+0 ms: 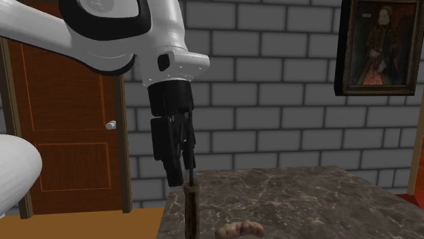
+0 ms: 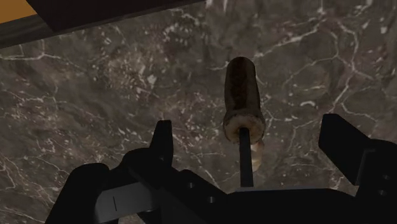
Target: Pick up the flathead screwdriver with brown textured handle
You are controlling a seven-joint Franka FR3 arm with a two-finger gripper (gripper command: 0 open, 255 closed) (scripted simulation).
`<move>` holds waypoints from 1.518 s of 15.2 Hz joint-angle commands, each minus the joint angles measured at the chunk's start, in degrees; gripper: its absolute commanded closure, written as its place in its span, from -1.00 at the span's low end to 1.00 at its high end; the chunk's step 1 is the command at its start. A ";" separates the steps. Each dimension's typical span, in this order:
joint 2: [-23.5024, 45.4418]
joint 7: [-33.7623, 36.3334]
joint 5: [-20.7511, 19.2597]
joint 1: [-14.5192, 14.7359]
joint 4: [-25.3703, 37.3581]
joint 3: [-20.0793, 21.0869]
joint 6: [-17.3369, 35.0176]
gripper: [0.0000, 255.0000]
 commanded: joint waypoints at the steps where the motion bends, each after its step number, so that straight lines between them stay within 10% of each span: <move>1: 0.39 0.31 0.41 0.16 -1.51 0.53 1.87 -1.00; 4: 0.59 0.54 0.75 0.36 -2.61 0.93 3.12 -1.00; 5: 0.79 0.61 0.78 0.33 -2.44 1.02 3.15 1.00; 23: 0.08 -0.69 -1.07 -0.83 3.94 -1.16 -3.70 1.00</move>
